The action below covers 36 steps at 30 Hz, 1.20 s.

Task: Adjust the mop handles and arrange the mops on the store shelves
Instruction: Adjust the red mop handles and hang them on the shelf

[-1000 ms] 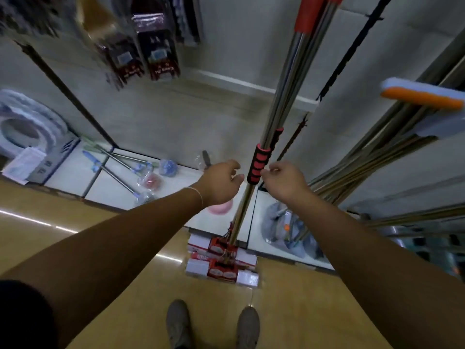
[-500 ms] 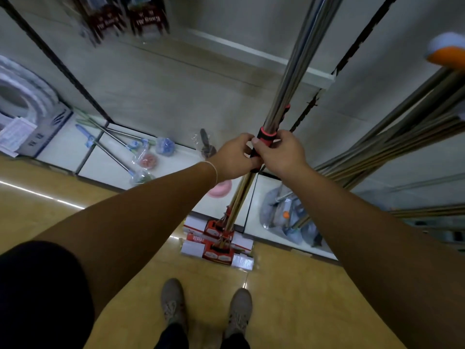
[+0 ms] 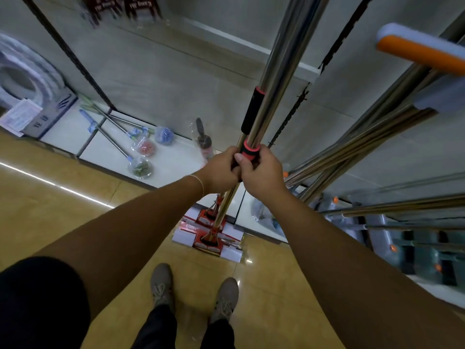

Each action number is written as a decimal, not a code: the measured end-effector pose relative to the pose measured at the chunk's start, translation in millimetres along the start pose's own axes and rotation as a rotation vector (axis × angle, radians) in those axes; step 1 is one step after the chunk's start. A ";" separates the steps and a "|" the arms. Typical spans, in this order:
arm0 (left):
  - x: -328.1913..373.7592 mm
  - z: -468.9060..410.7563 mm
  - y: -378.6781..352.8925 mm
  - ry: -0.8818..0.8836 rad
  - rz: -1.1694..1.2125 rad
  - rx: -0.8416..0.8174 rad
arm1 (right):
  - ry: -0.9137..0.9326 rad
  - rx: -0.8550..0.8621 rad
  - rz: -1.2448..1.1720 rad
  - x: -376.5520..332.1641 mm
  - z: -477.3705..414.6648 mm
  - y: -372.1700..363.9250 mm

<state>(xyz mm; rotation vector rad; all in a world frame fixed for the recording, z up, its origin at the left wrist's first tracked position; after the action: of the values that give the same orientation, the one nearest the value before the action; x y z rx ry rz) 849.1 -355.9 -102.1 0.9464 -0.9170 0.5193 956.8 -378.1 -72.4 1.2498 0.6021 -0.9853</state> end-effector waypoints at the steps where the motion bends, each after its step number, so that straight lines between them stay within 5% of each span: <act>1: 0.7 5.2 0.1 0.000 -0.008 0.018 | 0.013 -0.017 0.009 -1.4 3.9 -0.6; 6: 1.4 32.3 -4.9 0.023 0.012 0.084 | 0.046 -0.031 0.060 -3.4 23.4 -3.5; 36: 45.6 176.4 -8.1 -0.076 -0.185 -0.180 | -0.027 -0.040 0.235 -55.8 180.4 -10.0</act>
<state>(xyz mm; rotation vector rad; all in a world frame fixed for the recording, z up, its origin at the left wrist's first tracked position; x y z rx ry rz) 803.0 -512.1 -20.0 0.8809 -0.9178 0.2409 897.9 -535.7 13.9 1.2386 0.4395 -0.7891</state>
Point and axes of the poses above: each hand's wrist, its own z-axis away from the middle knuckle, its own y-axis out of the back of the hand, x = y × z, the point moved 6 cm from there along -z, towards the middle knuckle, and after that the axes turned 2 degrees about -x, right-handed, at the moved point
